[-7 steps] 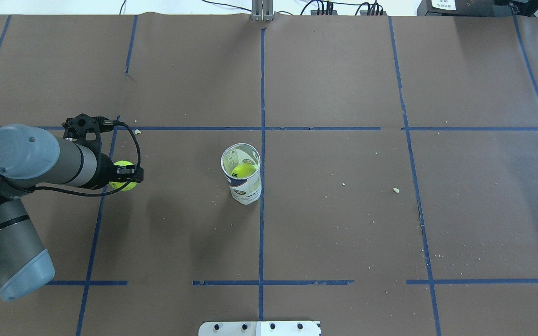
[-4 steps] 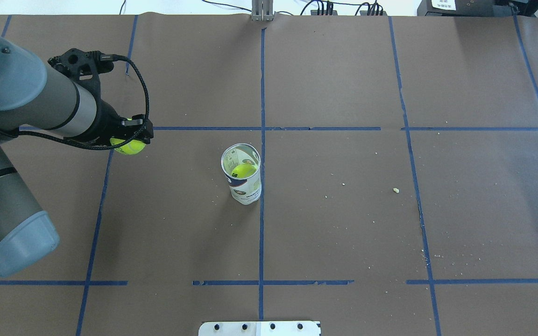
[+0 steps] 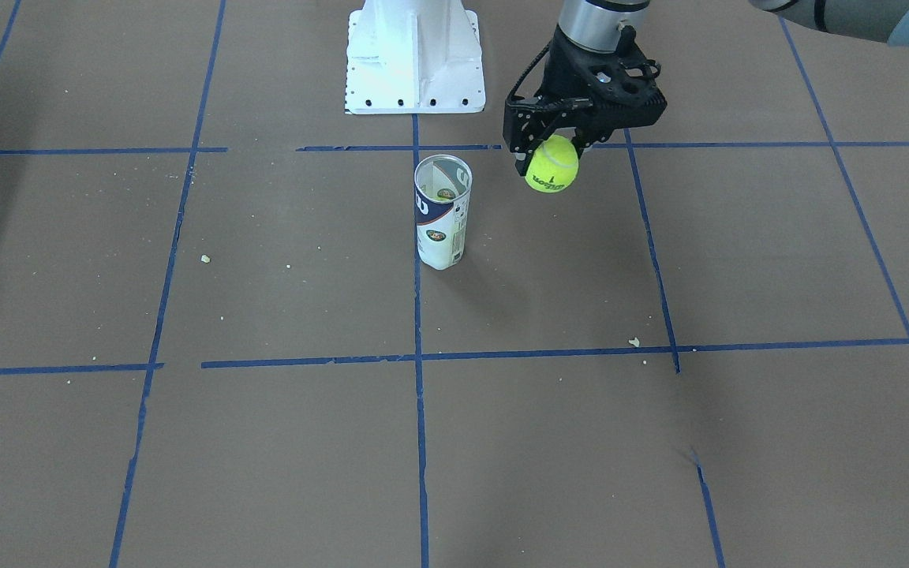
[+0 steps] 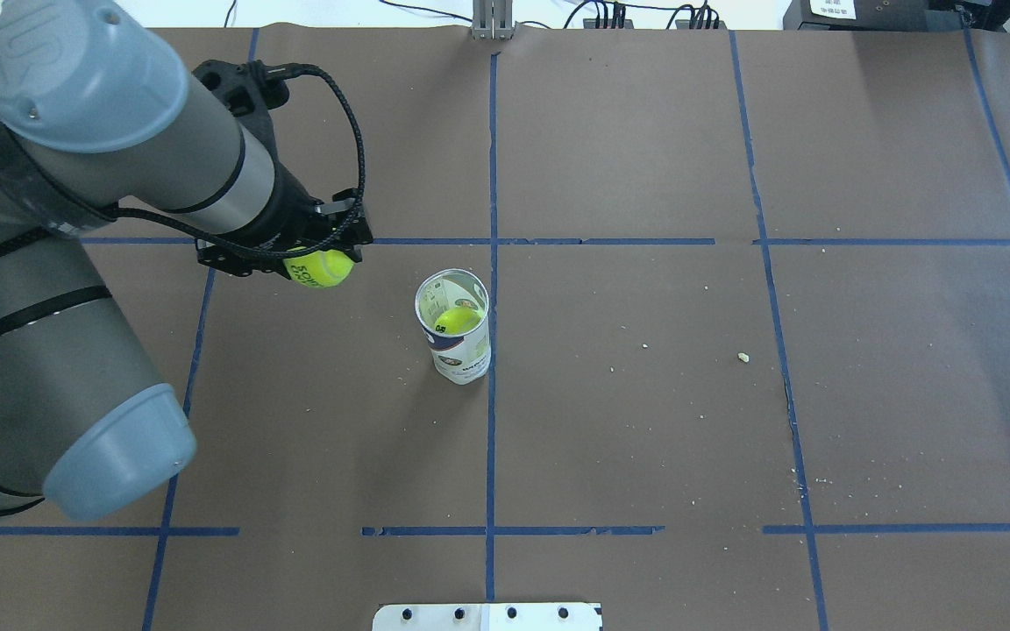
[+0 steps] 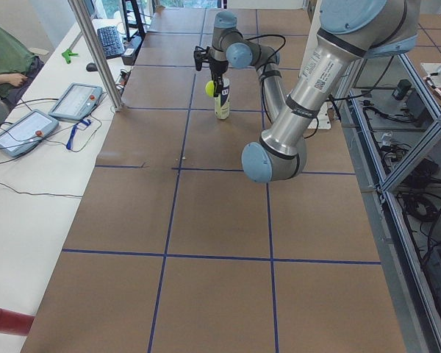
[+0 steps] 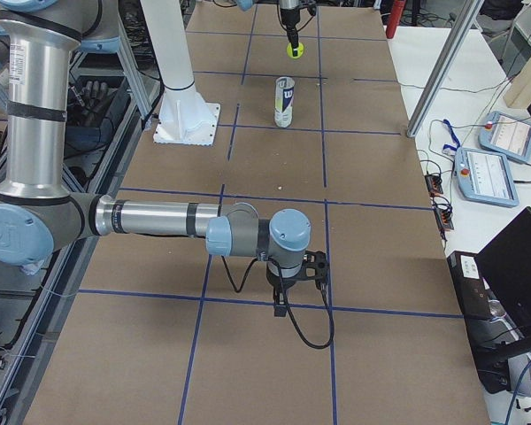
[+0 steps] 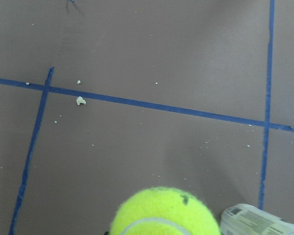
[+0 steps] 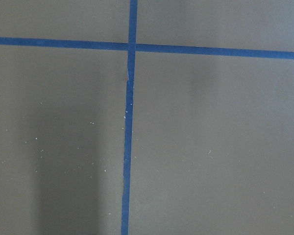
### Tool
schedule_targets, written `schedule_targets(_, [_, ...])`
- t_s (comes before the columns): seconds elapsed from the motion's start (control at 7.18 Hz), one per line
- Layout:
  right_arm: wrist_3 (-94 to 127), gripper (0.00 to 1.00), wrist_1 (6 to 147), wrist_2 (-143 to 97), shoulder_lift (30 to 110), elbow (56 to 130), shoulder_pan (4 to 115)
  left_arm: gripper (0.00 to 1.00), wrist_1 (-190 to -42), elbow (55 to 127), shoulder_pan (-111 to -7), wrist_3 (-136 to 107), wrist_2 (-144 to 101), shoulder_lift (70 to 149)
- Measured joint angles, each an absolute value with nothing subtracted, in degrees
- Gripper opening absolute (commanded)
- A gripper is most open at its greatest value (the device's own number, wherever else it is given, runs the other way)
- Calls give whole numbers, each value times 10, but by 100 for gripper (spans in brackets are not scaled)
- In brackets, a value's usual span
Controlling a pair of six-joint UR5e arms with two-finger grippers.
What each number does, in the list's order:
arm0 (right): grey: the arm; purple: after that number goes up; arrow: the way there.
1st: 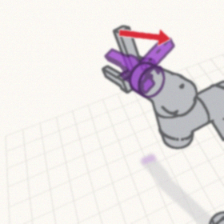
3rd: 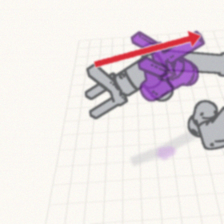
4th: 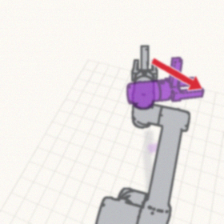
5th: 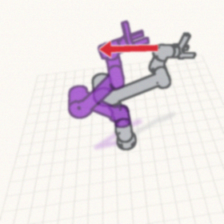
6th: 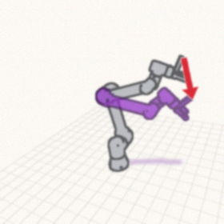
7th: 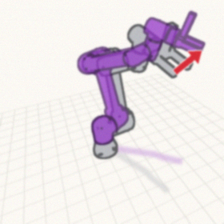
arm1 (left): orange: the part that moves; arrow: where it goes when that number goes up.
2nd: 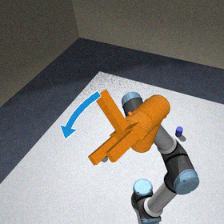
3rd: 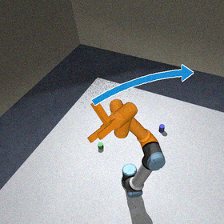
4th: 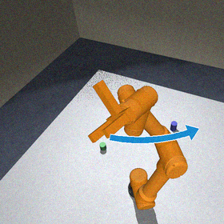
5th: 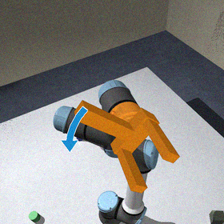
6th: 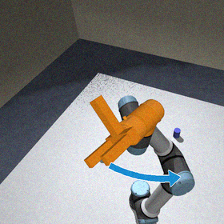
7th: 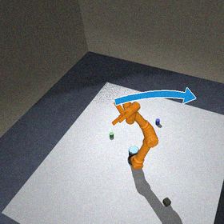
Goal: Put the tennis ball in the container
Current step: 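Lift the ball with the left gripper and carry it over the clear cup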
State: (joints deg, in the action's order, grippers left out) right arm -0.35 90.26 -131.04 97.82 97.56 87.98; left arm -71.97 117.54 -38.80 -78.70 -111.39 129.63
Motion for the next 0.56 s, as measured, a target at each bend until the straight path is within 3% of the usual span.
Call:
schedule_targets(0.28, [-4,100,903,-1310,978,976,880,0,-707,1102,-353,-832,-1110,1385])
schedule_targets(0.56, [-4,100,903,-1310,978,976,880,4,-707,1075,-338,-847,-1106,1407])
